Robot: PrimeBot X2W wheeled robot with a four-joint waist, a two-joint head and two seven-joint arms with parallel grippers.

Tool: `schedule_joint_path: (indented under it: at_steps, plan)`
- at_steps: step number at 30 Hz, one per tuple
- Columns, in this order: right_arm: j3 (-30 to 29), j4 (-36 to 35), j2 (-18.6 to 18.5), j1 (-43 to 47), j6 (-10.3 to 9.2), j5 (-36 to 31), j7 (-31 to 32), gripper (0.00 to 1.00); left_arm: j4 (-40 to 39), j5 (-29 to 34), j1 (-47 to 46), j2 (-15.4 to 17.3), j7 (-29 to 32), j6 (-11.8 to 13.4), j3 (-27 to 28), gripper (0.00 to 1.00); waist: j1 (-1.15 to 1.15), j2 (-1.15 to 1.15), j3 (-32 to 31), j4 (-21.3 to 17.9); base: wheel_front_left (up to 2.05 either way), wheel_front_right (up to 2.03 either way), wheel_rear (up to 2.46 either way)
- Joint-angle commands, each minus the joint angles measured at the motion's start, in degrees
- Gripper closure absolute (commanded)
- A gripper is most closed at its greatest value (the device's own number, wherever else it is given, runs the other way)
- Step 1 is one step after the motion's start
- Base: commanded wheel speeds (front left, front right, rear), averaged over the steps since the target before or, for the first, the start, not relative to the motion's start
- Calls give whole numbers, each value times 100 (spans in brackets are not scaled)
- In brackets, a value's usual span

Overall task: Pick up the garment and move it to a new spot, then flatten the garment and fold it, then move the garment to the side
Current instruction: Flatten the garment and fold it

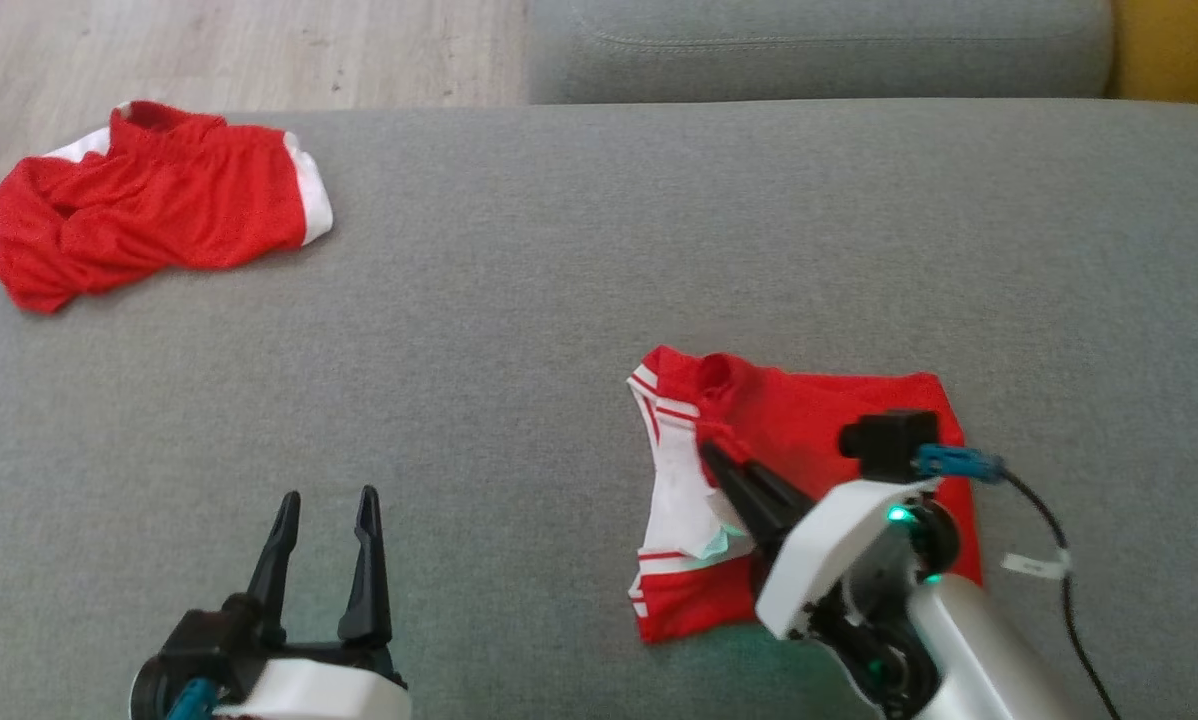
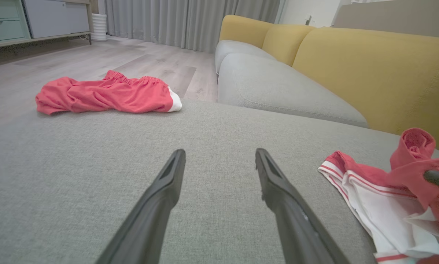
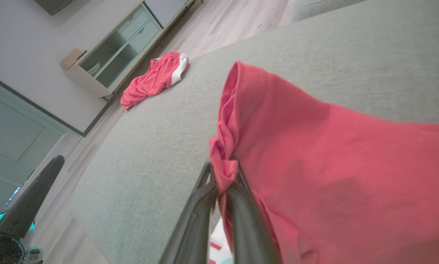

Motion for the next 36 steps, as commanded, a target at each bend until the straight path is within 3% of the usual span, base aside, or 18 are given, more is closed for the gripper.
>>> schedule_joint_path:
  at_steps: [1, 5, 7, 8, 9, 18, 23, 36]
  plan:
    - [190, -125, 40, -341, 21, 45, -94, 100, -124, 64, -276, 18, -52, 0, 172, 0, 0, 0, 16, 37, 0, 0, 0]
    - [437, 324, 40, -518, 21, 140, -275, 100, -94, 63, -294, -16, -55, -6, 152, 0, 0, 0, 33, 91, 0, 0, 0]
    - [530, 518, 40, -580, 21, 189, -342, 55, -83, 63, -295, -24, -56, -8, 150, 0, 0, 0, 38, 95, 0, 0, 0]
    - [586, 592, 41, -609, 21, 213, -370, 14, -79, 63, -294, -28, -57, -8, 151, 0, 0, 0, 40, 93, 0, 0, 0]
    - [643, 646, 41, -633, 21, 241, -399, 0, -73, 62, -293, -32, -57, -8, 151, 0, 0, 0, 41, 87, 0, 0, 0]
    - [584, 555, 41, -641, 21, 97, -965, 0, -36, 78, -304, -64, -60, -30, 99, 0, 0, 0, 22, -41, 0, 0, 0]
    - [-31, 163, 41, -425, 21, -226, -1306, 0, -32, 85, -302, -70, -62, -27, 83, 0, 0, 0, -4, -122, 0, 0, 0]
    - [-1708, -734, 41, 319, 21, -2049, -1707, 0, 50, 108, -303, -126, -64, -87, -50, 0, 0, 0, -261, -247, 0, 0, 0]
